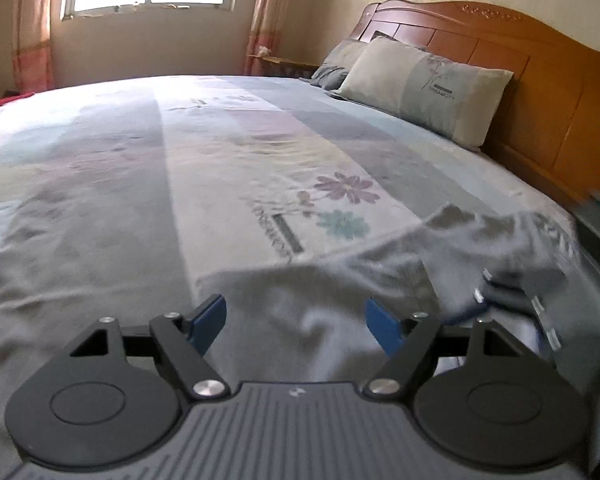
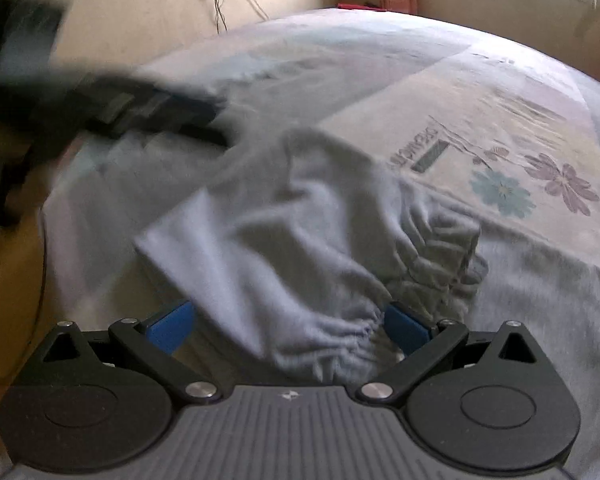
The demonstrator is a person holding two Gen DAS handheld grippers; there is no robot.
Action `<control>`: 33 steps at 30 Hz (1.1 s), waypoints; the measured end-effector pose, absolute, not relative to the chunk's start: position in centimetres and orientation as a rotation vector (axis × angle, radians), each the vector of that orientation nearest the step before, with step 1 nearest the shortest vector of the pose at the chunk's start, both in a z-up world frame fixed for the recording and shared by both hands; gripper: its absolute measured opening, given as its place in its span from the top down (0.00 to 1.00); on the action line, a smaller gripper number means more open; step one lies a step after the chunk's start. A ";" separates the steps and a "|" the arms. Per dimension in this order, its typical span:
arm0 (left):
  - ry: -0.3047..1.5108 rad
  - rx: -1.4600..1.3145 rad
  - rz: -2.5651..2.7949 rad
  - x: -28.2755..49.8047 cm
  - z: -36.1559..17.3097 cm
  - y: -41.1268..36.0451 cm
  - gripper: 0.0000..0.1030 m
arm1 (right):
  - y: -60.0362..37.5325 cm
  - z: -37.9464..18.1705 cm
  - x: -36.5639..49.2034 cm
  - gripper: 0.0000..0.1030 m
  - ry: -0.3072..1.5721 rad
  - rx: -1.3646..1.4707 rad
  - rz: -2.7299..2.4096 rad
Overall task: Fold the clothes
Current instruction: 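Move the open right tool over the sweatpants to the elastic waistband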
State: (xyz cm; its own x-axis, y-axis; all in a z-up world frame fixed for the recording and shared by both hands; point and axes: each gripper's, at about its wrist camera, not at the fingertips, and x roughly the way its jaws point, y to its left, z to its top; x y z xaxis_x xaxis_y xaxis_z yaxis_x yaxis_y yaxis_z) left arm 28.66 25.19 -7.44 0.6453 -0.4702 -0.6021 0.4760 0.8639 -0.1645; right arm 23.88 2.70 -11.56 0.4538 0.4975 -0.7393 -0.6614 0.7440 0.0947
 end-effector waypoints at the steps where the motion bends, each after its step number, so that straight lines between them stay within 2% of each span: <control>1: 0.699 0.006 -0.540 29.8 -8.2 24.6 0.25 | 2.8 -11.7 23.4 0.00 0.818 -0.248 0.720; 6: 0.783 0.003 -0.479 33.4 -12.4 23.3 0.25 | 3.3 -12.0 22.8 0.00 0.796 -0.320 0.709; 12: 0.745 0.007 -0.474 30.6 -10.2 23.1 0.24 | 2.4 -11.0 22.4 0.00 0.812 -0.259 0.695; 17: 0.850 0.055 -0.425 29.1 -11.8 22.0 0.23 | -0.4 -9.4 21.2 0.00 0.837 -0.165 0.655; 24: 0.800 0.125 -0.429 25.2 -7.2 19.1 0.21 | -9.1 -7.2 18.3 0.00 0.779 -0.164 0.428; 31: 0.775 0.166 -0.392 22.6 -4.4 12.9 0.18 | -17.6 -11.8 17.0 0.00 0.918 0.001 0.279; 33: 0.778 0.189 -0.374 21.7 -4.6 11.1 0.18 | -18.6 -11.8 15.9 0.00 0.897 0.019 0.280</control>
State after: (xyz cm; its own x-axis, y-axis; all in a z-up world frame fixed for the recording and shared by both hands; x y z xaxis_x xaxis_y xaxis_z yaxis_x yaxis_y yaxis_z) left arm 21.68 11.07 -4.56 0.6513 -0.2587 -0.7134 0.3963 0.9176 0.0290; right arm 15.90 -18.61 -11.75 0.5903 0.2488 -0.7679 -0.2326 0.9634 0.1333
